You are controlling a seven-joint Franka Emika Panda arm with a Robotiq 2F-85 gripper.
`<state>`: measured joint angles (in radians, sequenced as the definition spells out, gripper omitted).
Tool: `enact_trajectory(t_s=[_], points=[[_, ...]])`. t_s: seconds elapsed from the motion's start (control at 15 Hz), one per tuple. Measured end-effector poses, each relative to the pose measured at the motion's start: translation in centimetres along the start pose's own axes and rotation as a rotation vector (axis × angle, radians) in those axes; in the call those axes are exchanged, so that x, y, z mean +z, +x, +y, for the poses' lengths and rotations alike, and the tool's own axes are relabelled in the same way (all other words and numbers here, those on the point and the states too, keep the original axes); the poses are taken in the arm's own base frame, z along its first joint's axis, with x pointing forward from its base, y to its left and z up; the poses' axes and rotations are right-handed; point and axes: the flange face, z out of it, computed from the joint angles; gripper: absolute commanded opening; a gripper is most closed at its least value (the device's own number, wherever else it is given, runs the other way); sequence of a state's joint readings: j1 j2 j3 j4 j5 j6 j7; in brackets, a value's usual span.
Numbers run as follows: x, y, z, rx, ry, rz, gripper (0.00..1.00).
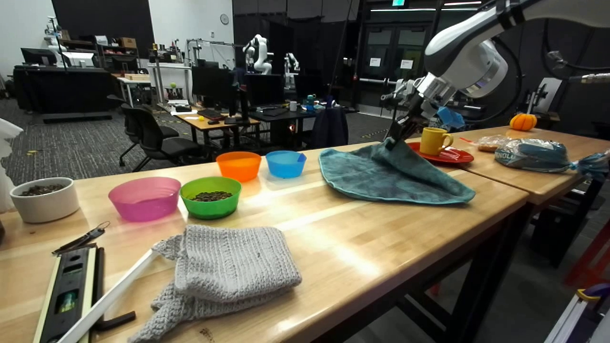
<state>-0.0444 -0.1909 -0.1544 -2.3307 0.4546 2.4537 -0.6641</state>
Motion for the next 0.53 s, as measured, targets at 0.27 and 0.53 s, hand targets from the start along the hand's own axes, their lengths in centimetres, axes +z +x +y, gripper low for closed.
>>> enact_trajectory(t_s=[0.27,0.53], points=[[0.9,-0.6,-3.5,-0.082,0.035,-0.017,0.01],[1.3,-0.2,-7.3,-0.148,0.067,-0.002,0.01]])
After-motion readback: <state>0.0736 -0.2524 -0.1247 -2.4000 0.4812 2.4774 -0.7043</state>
